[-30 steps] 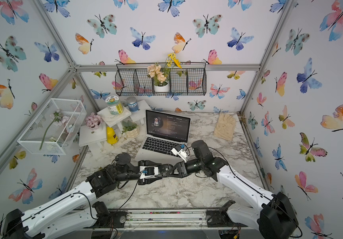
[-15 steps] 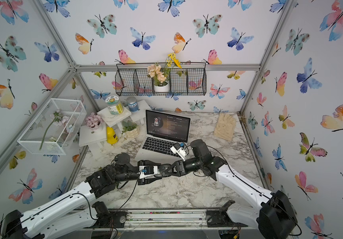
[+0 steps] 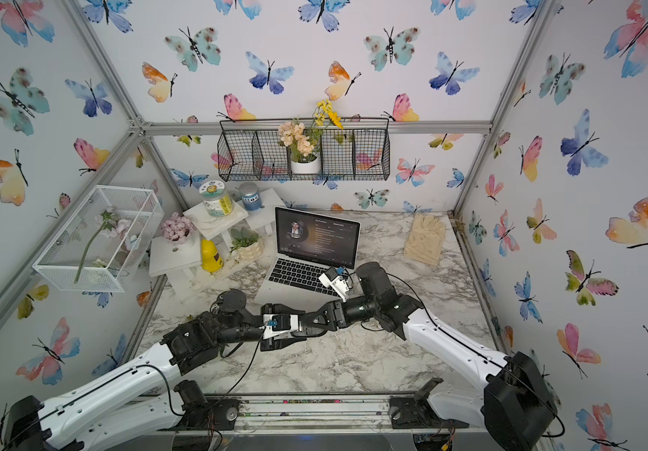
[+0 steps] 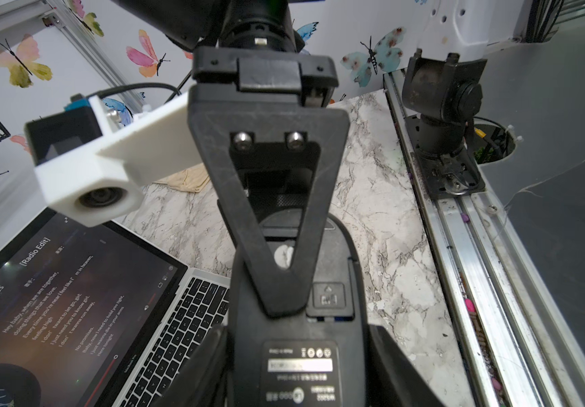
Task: Remove the wireless mouse receiver from the laptop
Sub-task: Close the lid on the mouse.
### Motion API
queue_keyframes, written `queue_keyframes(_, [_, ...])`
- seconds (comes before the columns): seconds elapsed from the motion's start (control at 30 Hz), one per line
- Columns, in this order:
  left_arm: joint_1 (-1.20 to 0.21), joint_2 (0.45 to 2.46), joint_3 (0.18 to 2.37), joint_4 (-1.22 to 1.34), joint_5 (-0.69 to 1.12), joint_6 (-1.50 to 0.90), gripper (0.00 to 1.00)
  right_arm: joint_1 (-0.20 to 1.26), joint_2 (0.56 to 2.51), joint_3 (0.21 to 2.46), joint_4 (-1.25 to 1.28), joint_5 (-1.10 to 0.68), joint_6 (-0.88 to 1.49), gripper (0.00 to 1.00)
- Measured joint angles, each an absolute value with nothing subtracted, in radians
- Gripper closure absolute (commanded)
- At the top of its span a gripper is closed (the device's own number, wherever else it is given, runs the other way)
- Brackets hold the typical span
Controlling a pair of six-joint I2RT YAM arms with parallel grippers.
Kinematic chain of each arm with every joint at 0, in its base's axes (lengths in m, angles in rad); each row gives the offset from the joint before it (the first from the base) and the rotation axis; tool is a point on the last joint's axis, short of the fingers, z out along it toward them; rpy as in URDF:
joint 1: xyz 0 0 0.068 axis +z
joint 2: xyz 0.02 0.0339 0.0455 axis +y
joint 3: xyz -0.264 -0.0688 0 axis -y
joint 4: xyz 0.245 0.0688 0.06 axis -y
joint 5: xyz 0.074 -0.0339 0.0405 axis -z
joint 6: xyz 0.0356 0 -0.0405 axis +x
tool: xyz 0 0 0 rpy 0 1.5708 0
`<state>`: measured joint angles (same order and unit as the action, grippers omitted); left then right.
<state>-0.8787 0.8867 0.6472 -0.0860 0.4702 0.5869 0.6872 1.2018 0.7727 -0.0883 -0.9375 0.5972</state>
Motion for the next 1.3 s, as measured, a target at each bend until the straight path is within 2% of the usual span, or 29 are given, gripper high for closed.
queue_keyframes(0.47, [-0.886,0.873,0.647,-0.080,0.471,0.602,1.00,0.686,1.110,0.774,-0.205,-0.902,0.546,0.46])
queue_keyframes(0.73, [-0.886,0.873,0.647,-0.080,0.471,0.603,1.00,0.686,1.099,0.774,-0.235,-0.904,0.529,0.35])
queue_keyframes(0.83, [-0.886,0.873,0.647,-0.080,0.471,0.604,1.00,0.686,1.094,0.774,-0.241,-0.905,0.530,0.33])
queue_keyframes(1.0, [-0.886,0.873,0.647,-0.080,0.471,0.606,1.00,0.686,1.084,0.774,-0.253,-0.913,0.527,0.40])
queue_keyframes(1.07, [-0.886,0.873,0.647,-0.080,0.471,0.606,1.00,0.686,1.084,0.774,-0.254,-0.916,0.521,0.46])
queue_keyframes(1.3, [-0.886,0.873,0.647,-0.080,0.471,0.606,1.00,0.686,1.097,0.774,-0.240,-0.949,0.521,0.58])
